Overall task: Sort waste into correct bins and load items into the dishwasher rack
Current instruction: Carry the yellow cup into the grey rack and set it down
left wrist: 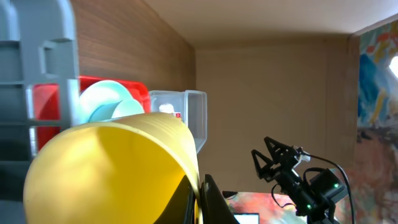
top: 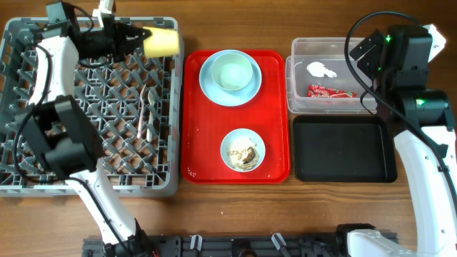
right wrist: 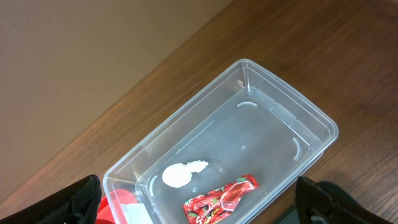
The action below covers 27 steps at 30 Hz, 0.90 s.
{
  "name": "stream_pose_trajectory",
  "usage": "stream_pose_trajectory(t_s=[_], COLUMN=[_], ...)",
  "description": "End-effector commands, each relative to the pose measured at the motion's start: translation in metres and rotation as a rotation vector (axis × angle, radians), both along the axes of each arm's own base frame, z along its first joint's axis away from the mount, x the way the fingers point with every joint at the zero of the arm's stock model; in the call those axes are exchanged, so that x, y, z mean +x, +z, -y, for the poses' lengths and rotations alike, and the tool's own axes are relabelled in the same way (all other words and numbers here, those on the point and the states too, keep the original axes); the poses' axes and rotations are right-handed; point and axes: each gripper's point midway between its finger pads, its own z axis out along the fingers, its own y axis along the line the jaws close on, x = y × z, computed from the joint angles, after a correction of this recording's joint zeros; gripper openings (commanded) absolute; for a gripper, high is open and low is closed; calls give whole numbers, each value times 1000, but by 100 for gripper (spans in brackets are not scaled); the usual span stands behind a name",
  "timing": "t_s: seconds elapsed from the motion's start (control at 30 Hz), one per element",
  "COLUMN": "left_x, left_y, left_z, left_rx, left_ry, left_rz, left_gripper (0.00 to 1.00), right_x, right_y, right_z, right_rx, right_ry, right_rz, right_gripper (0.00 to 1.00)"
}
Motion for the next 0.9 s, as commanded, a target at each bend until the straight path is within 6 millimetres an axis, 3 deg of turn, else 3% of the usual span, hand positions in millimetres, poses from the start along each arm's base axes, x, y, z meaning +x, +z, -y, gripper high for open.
stream_pose_trajectory(t_s=[0.0, 0.13, 0.27, 0.37, 0.47, 0.5, 0.63, 0.73, 0.87], left_x=[6, 5, -3, -4, -1, 0, -5, -8, -30], left_y=[-31, -56, -73, -71, -51, -55, -91, -107, -135], left_z=[-18, -45, -47, -44, -38, -40, -50, -73, -105], left_rx=[101, 238, 259, 223, 116, 137, 260, 322, 464], left_ry=[48, 122, 113, 105, 83, 90, 121, 179, 231], left_rz=[-26, -103, -116, -115, -49, -51, -125, -180, -340], left_gripper=[4, 4, 4, 4, 4, 4, 4, 4, 4], right_x=[0, 0, 0, 0, 0, 0, 0, 0, 0], right_y=[-4, -4, -4, -4, -4, -4, -4, -4, -4], right_z=[2, 2, 2, 2, 2, 2, 2, 2, 2], right_rx=[-17, -17, -17, -17, -17, -17, -17, -17, -17], right_ry=[-2, -2, -2, -2, -2, -2, -2, -2, -2], right_rz=[-16, -16, -16, -16, -16, -16, -16, -16, -16], right_gripper=[100, 100, 100, 100, 100, 100, 100, 100, 100])
